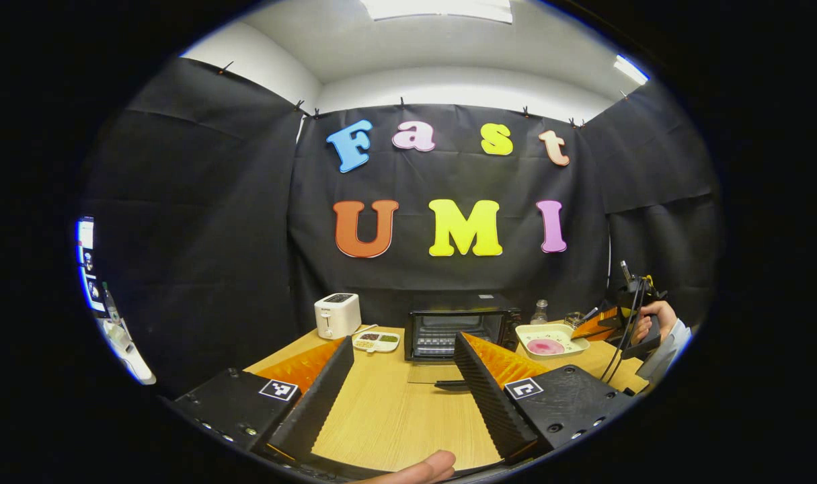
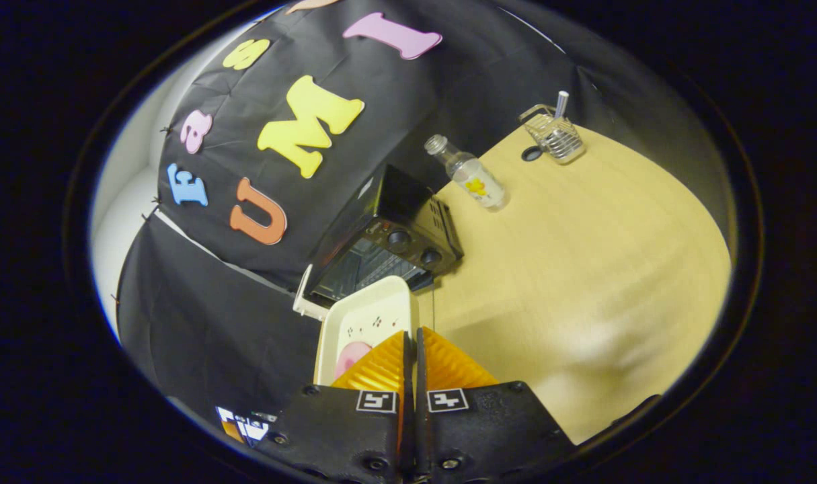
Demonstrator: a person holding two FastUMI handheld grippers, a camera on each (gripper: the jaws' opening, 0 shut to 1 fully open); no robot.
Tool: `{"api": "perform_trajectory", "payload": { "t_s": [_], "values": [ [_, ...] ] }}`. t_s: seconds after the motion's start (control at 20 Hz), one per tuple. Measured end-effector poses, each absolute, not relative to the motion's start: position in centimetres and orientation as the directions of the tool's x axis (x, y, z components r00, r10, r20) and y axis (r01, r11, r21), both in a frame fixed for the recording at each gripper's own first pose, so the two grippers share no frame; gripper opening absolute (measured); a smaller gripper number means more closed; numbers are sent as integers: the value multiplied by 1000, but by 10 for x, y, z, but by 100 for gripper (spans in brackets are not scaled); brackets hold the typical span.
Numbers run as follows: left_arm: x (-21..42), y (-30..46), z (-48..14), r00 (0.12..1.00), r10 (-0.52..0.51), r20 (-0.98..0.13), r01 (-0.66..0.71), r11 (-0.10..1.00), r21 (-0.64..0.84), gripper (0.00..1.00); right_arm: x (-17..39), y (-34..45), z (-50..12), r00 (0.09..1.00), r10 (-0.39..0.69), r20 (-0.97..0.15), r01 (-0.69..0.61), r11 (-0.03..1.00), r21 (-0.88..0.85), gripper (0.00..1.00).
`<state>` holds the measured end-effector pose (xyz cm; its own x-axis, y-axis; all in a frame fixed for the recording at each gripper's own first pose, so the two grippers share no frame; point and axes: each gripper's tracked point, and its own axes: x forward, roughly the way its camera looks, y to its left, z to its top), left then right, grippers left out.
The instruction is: Open the electric oven with the left hand, put the food in, and close the electric oven.
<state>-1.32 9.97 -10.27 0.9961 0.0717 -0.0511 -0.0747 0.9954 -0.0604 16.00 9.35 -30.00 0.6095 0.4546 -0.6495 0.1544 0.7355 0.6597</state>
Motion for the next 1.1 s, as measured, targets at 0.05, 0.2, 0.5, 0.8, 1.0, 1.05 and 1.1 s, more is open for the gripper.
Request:
{"api": "perform_trajectory", "payload": {
  "t_s": [0.05,0.2,0.5,0.8,1.0,1.05,1.1],
  "values": [
    [-14,106,-105,995,82,-50,-85,995,-58,95,161,106,-302,613,453,-647,160,731,663,4],
    [-16,127,-111,991,129,-46,-132,989,-62,96,175,143,-315,627,430,-650,183,729,660,4],
    [-19,146,-113,987,160,-23,-161,986,-35,95,212,199,-347,675,356,-647,260,705,660,4],
    [-15,155,-124,986,166,-12,-167,984,-58,95,257,214,-377,755,191,-627,343,701,626,4],
    [-2,163,-133,984,177,-12,-177,983,-44,95,289,224,-392,811,110,-575,368,668,647,4],
    [5,166,-135,984,179,-15,-180,983,-40,95,295,228,-397,815,104,-570,373,658,654,4],
    [9,168,-138,983,182,-18,-183,982,-37,95,304,233,-402,819,100,-565,377,649,661,4]
  ]
}}
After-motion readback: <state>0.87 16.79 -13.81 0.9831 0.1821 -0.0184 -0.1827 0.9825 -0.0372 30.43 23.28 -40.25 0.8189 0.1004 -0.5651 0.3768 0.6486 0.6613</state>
